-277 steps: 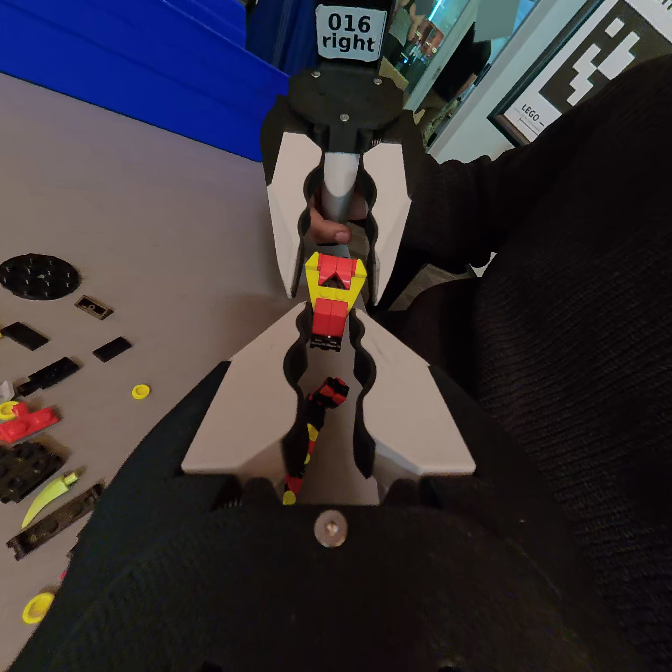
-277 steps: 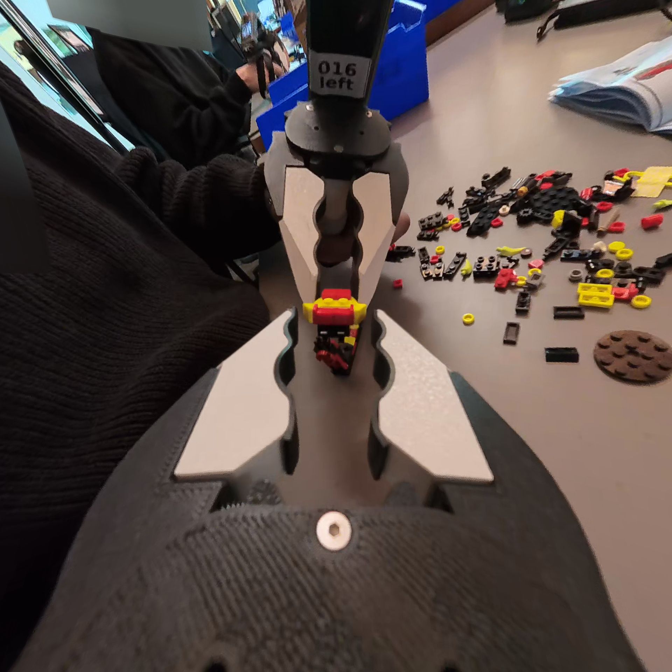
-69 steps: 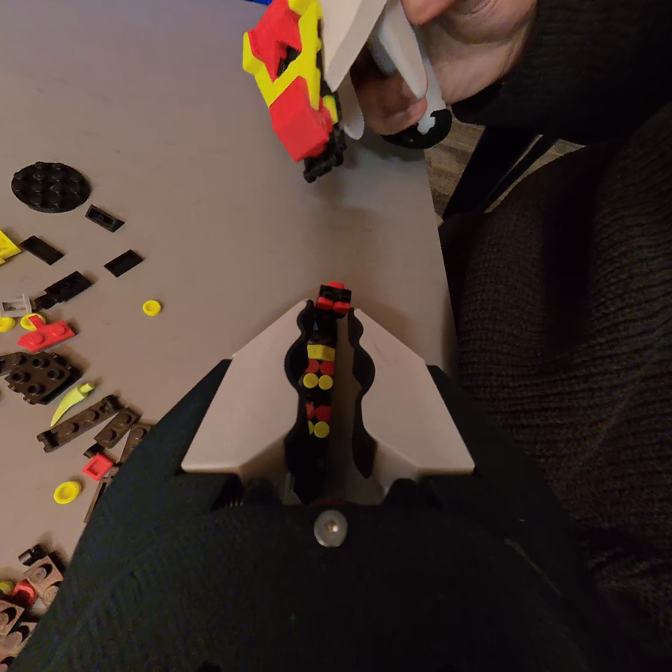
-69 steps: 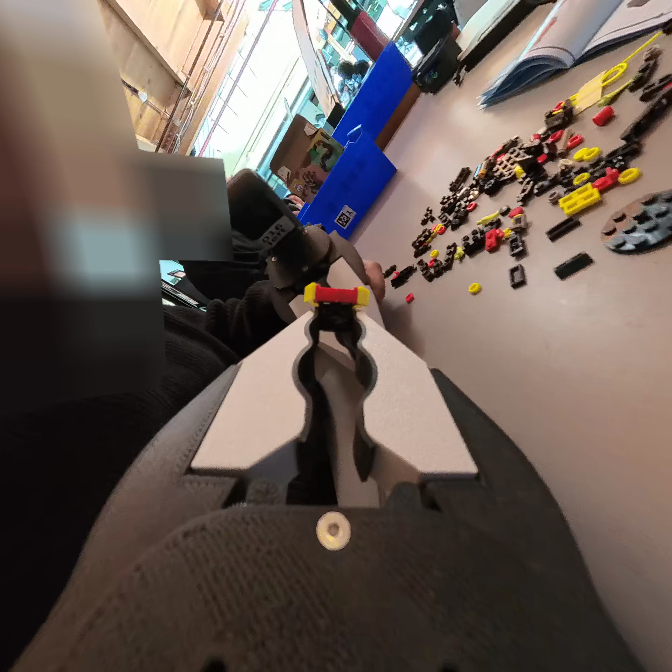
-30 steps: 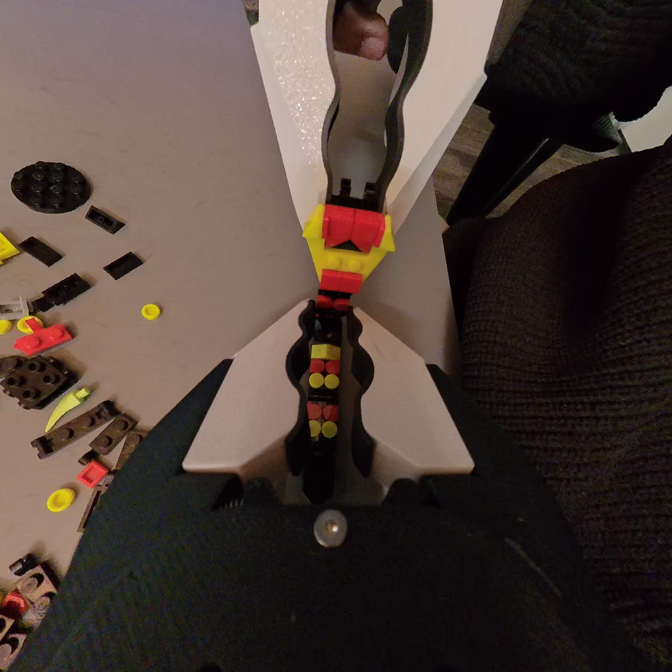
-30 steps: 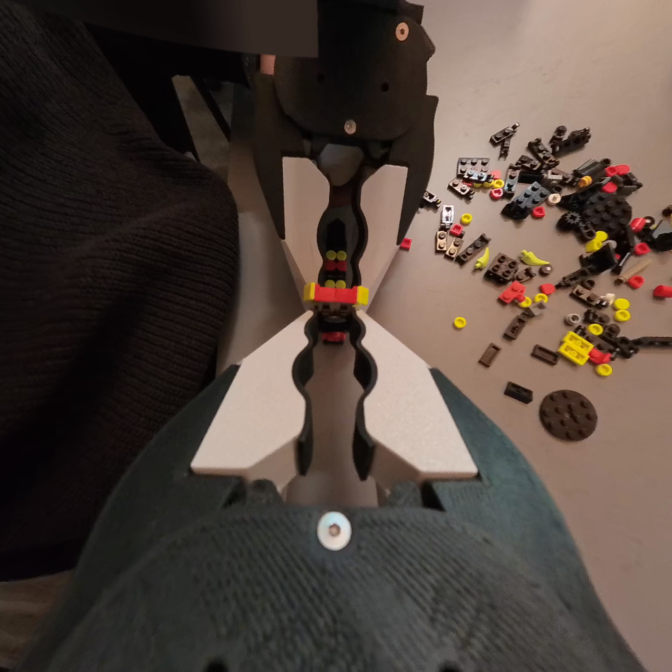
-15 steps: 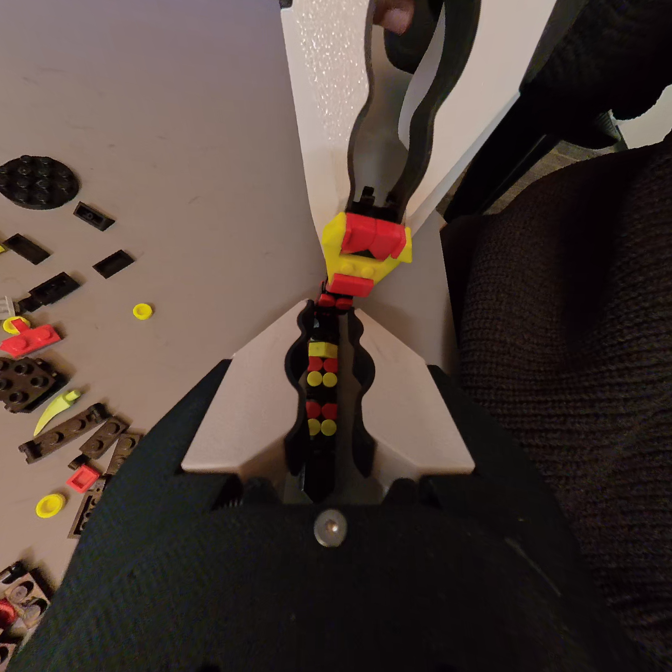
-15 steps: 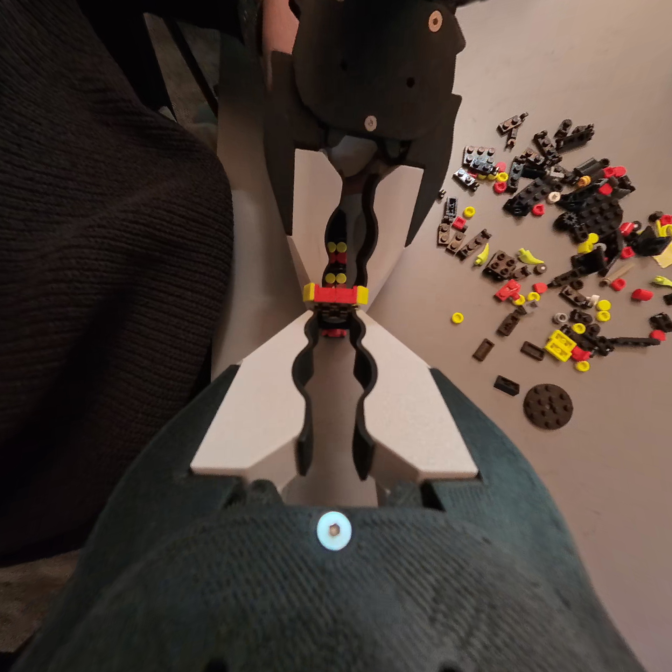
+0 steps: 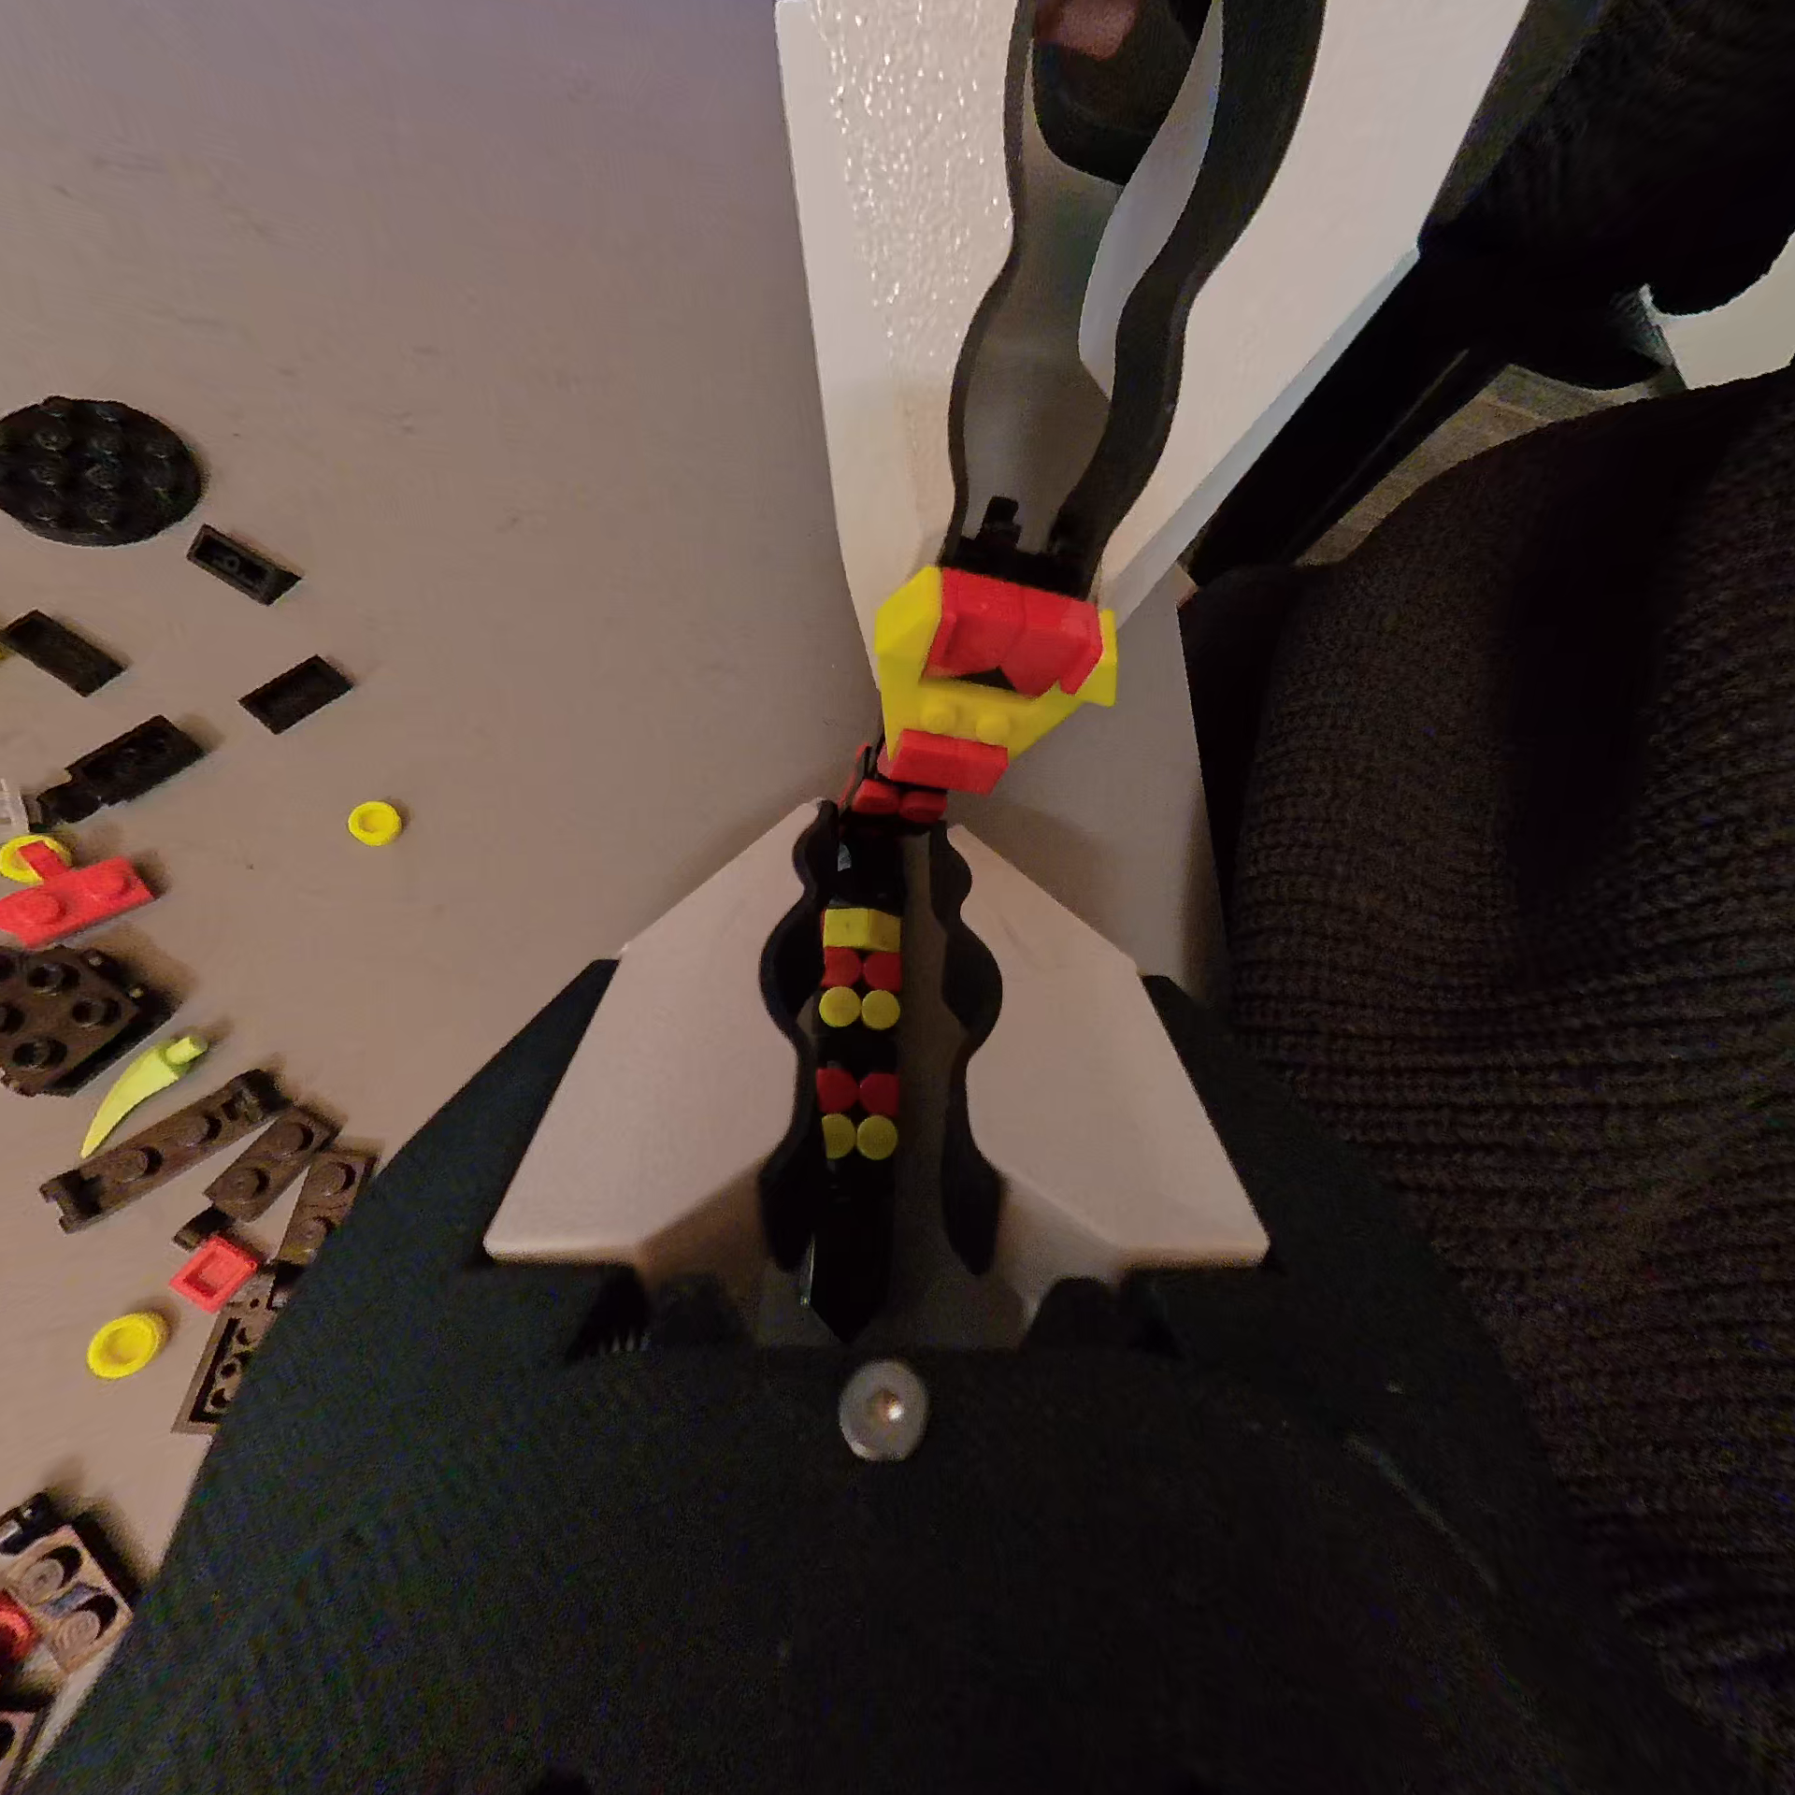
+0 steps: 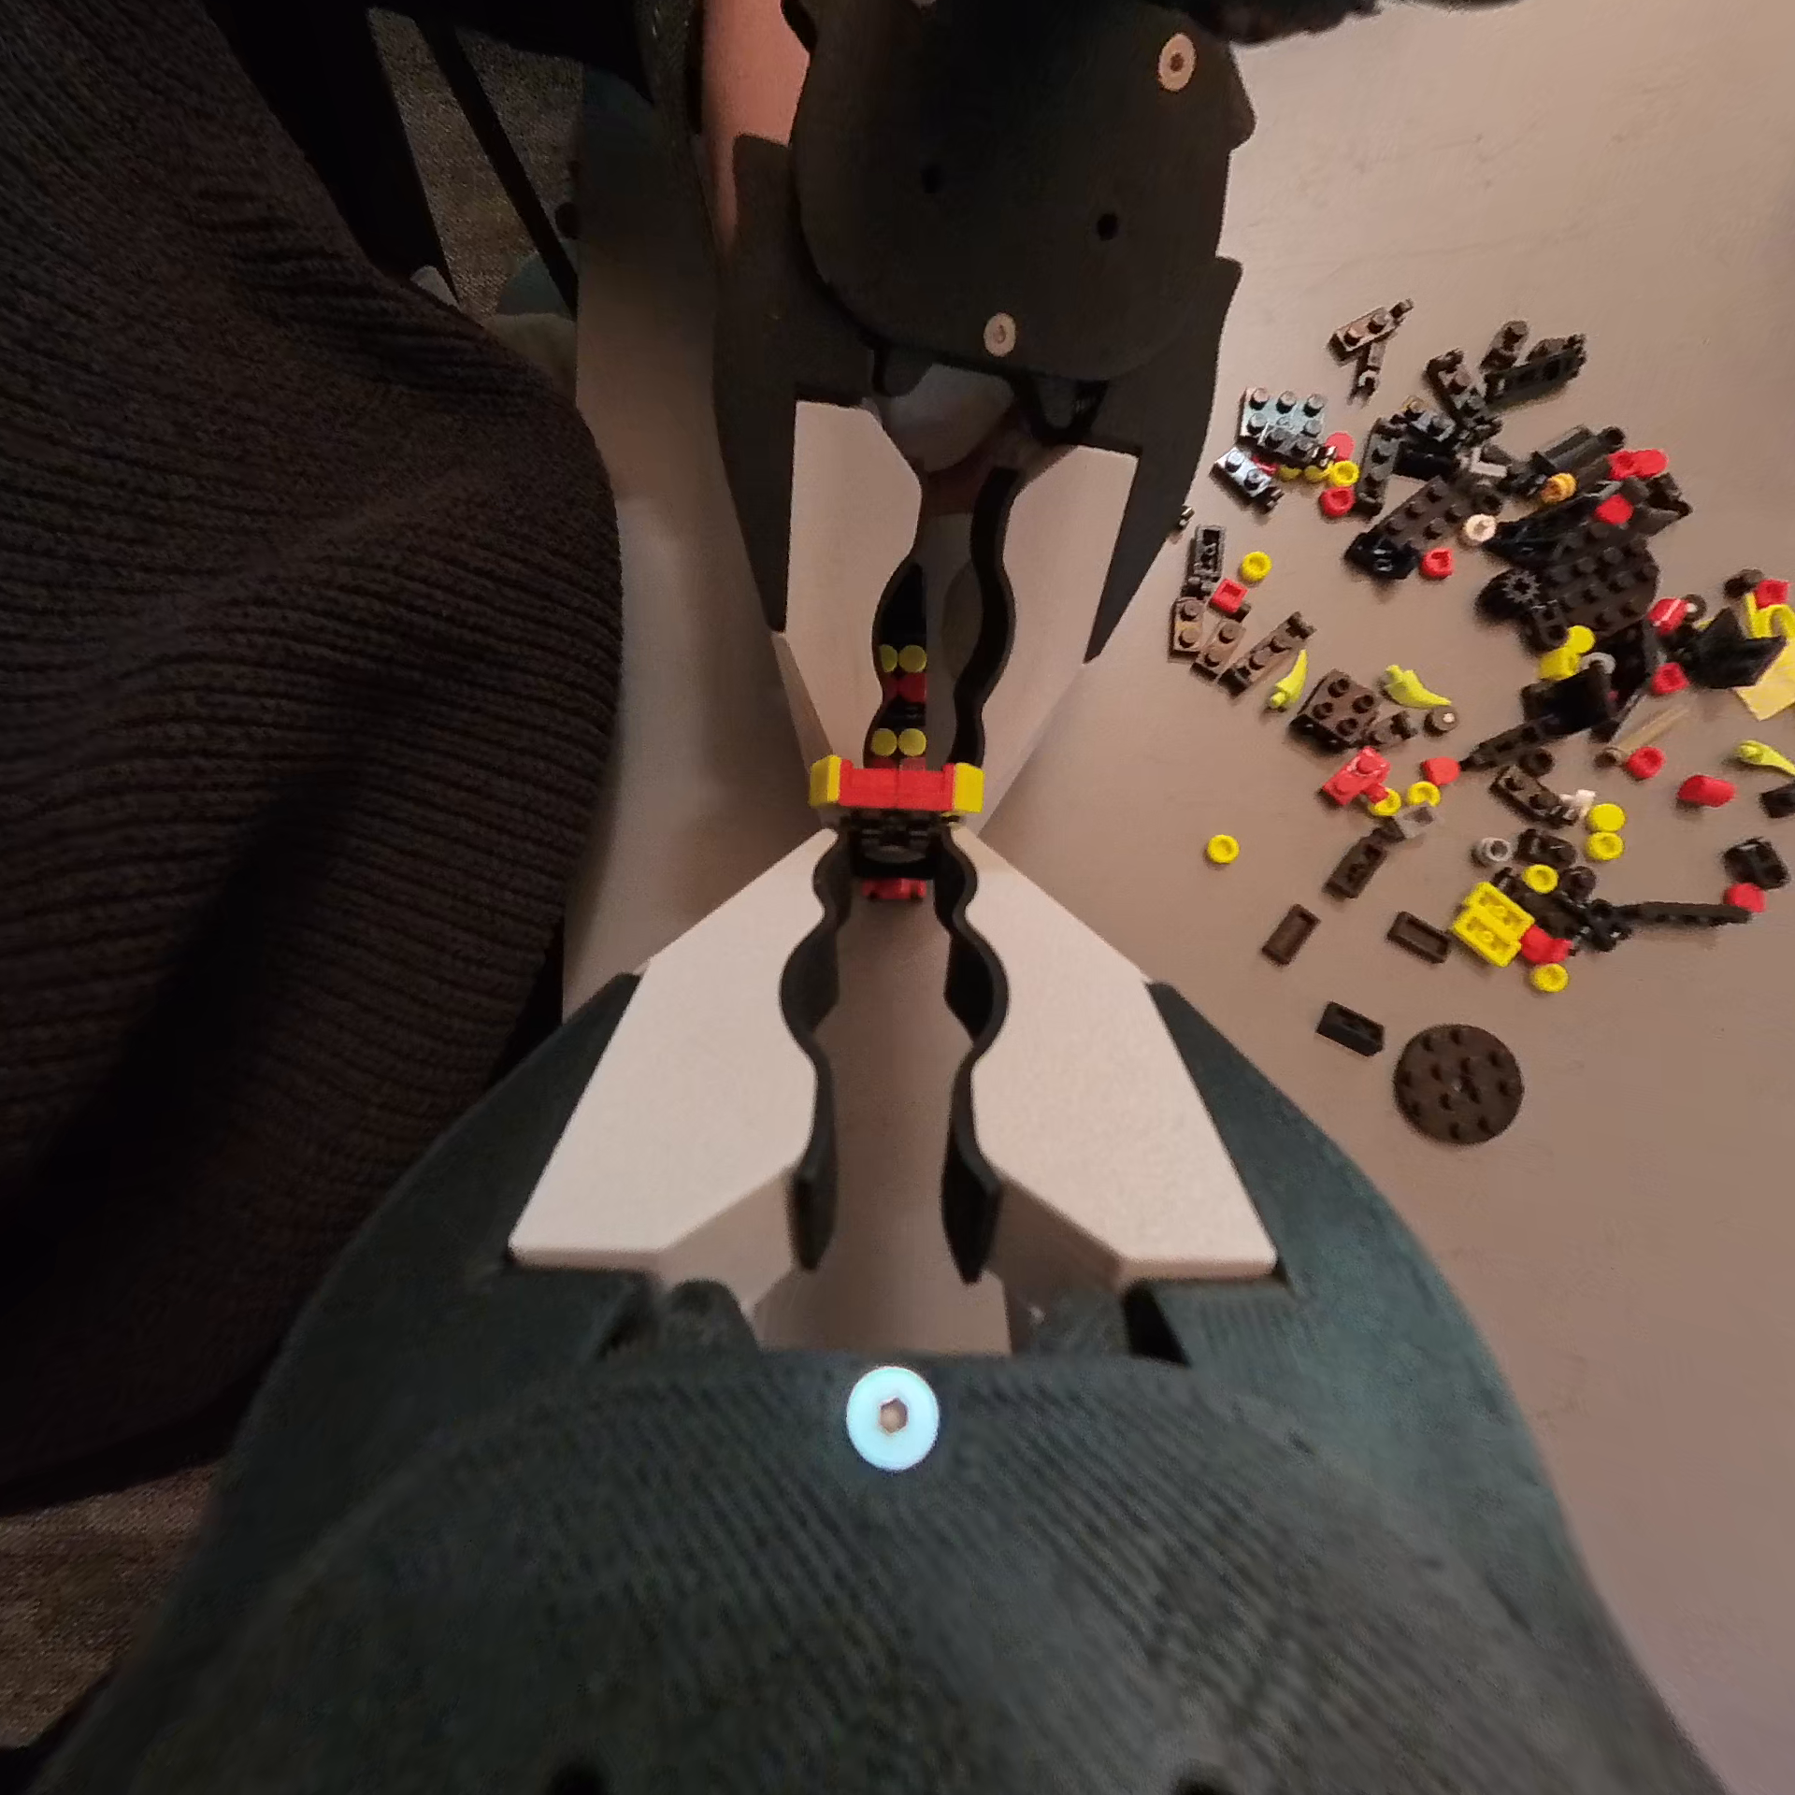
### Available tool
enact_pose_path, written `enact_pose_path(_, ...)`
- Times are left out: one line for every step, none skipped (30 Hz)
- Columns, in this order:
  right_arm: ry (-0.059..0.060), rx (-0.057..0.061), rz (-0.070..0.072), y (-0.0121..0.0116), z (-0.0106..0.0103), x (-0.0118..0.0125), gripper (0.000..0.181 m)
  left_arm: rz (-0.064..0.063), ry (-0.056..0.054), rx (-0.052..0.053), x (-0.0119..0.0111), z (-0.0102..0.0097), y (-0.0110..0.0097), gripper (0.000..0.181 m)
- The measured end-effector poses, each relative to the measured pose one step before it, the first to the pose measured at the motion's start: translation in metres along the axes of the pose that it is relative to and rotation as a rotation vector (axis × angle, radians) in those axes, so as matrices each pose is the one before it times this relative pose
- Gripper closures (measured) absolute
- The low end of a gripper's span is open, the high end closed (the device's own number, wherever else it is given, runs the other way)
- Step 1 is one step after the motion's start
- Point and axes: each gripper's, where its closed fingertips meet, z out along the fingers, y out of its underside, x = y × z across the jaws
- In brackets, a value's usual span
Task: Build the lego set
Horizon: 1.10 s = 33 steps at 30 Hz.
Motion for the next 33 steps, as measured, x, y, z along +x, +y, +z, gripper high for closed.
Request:
enact_pose_path(0.0013,-0.0021,-0.0021,0.00004,0.00007,-0.00015,0.166,0.0006,-0.0004,-0.0007,-0.00002,0.00010,0.00014,0.164)
enact_pose_path(0.0017,-0.0018,-0.0010,-0.00014,0.00007,-0.00006,0.166,0.0003,-0.0004,-0.0004,0.00003,0.00006,0.00002,0.164)
enact_pose_path(0.0010,-0.0018,0.0004,0.00001,0.00007,-0.00006,0.166,-0.0001,-0.0001,-0.0003,0.00000,-0.00002,0.00004,0.164)
enact_pose_path(0.0011,-0.0020,-0.0001,-0.00002,-0.00002,-0.00001,0.166,-0.0002,0.0001,-0.0003,-0.00007,-0.00003,0.00001,0.164)
enact_pose_path(0.0016,-0.0023,-0.0012,-0.00006,0.00003,0.00004,0.166,-0.0001,0.0000,-0.0003,-0.00001,0.00012,0.00006,0.164)
enact_pose_path(0.0019,-0.0026,-0.0014,0.00003,0.00009,-0.00010,0.166,-0.0002,0.0001,-0.0002,0.00003,-0.00002,0.00003,0.164)
enact_pose_path(0.0023,-0.0027,-0.0019,-0.00002,0.00001,-0.00001,0.166,-0.0002,0.0001,-0.0002,0.00002,-0.00002,0.00003,0.164)
enact_pose_path(0.0024,-0.0029,-0.0021,-0.00009,0.00006,-0.00008,0.166,-0.0001,0.0000,-0.0003,-0.00011,0.00011,0.00003,0.164)
enact_pose_path(0.0020,-0.0022,-0.0013,-0.00001,-0.00003,-0.00001,0.166,-0.0001,0.0000,-0.0003,0.00001,-0.00002,0.00004,0.164)
enact_pose_path(0.0013,-0.0003,0.0010,-0.00004,0.00004,0.00012,0.166,-0.0003,-0.0005,0.0000,-0.00004,0.00000,0.00000,0.164)
enact_pose_path(0.0008,0.0009,0.0035,-0.00002,-0.00003,0.00047,0.167,-0.0012,-0.0022,0.0006,-0.00033,-0.00005,-0.00005,0.164)
enact_pose_path(0.0008,0.0017,0.0028,0.00018,-0.00009,0.00059,0.166,-0.0016,-0.0030,0.0009,-0.00051,-0.00003,-0.00013,0.164)
enact_pose_path(-0.0007,0.0023,0.0028,0.00002,-0.00012,0.00037,0.166,-0.0012,-0.0013,0.0005,-0.00031,-0.00014,-0.00002,0.164)
enact_pose_path(-0.0013,0.0023,0.0034,0.00001,-0.00012,0.00015,0.167,-0.0003,-0.0002,-0.0001,-0.00013,0.00004,0.00006,0.165)
enact_pose_path(-0.0005,0.0016,0.0021,0.00016,-0.00007,0.00005,0.167,0.0000,-0.0003,-0.0001,0.00005,0.00001,0.00004,0.165)
enact_pose_path(0.0002,0.0009,0.0007,0.00003,-0.00006,0.00006,0.167,0.0001,-0.0002,-0.0002,-0.00003,-0.00001,0.00003,0.165)
enact_pose_path(0.0005,0.0003,-0.0002,0.00003,-0.00003,-0.00002,0.167,0.0002,-0.0003,-0.0003,-0.00005,-0.00002,0.00004,0.165)
enact_pose_path(0.0000,0.0002,-0.0002,-0.00003,0.00002,-0.00008,0.167,-0.0003,-0.0002,-0.0005,0.00006,0.00003,0.00018,0.165)
enact_pose_path(-0.0002,0.0003,0.0002,0.00004,-0.00004,-0.00005,0.167,-0.0007,-0.0001,-0.0006,0.00001,0.00002,0.00016,0.165)
enact_pose_path(-0.0001,0.0008,0.0004,-0.00003,-0.00001,-0.00006,0.167,-0.0007,-0.0002,-0.0007,-0.00001,0.00001,0.00018,0.165)
enact_pose_path(-0.0003,0.0010,0.0008,0.00008,0.00002,-0.00001,0.167,-0.0007,-0.0002,-0.0007,-0.00001,0.00001,0.00018,0.165)
enact_pose_path(-0.0001,0.0007,0.0009,0.00006,-0.00008,0.00000,0.166,-0.0008,-0.0002,-0.0010,-0.00010,-0.00002,0.00018,0.165)
enact_pose_path(0.0000,0.0008,0.0003,0.00005,-0.00007,0.00007,0.167,-0.0014,-0.0003,-0.0021,-0.00008,0.00004,0.00036,0.165)
enact_pose_path(-0.0001,0.0011,0.0007,-0.00007,0.00001,0.00003,0.167,-0.0023,-0.0006,-0.0031,-0.00032,0.00007,0.00059,0.166)
enact_pose_path(0.0000,0.0007,0.0002,0.00005,-0.00007,-0.00003,0.167,-0.0038,-0.0036,-0.0049,-0.00079,-0.00003,0.00101,0.167)
enact_pose_path(0.0001,0.0009,0.0002,0.00001,0.00008,0.00000,0.167,-0.0034,0.0042,-0.0072,0.00009,-0.00002,0.00152,0.168)
enact_pose_path(-0.0001,0.0012,0.0007,-0.00009,0.00002,0.00004,0.167,-0.0042,0.0106,-0.0049,0.00105,-0.00030,0.00128,0.168)
enact_pose_path(0.0000,0.0013,0.0008,-0.00003,-0.00003,-0.00006,0.167,-0.0038,0.0050,0.0040,0.00021,-0.00081,-0.00012,0.168)
enact_pose_path(0.0002,0.0009,0.0009,-0.00005,0.00000,0.00005,0.167,-0.0037,0.0004,-0.0011,-0.00021,-0.00041,0.00061,0.168)
enact_pose_path(0.0004,0.0006,0.0009,-0.00009,0.00004,-0.00001,0.167,-0.0017,-0.0003,0.0000,-0.00019,-0.00036,0.00032,0.168)
enact_pose_path(0.0005,0.0005,0.0010,-0.00007,0.00004,0.00000,0.167,0.0001,-0.0022,-0.0011,-0.00025,-0.00001,0.00026,0.168)
enact_pose_path(0.0008,0.0004,0.0003,-0.00006,0.00004,-0.00010,0.167,0.0017,-0.0030,-0.0009,-0.00021,-0.00001,0.00008,0.168)
enact_pose_path(0.0007,0.0007,0.0000,-0.00003,-0.00001,-0.00001,0.167,0.0024,-0.0043,-0.0013,-0.00018,0.00021,0.00019,0.168)
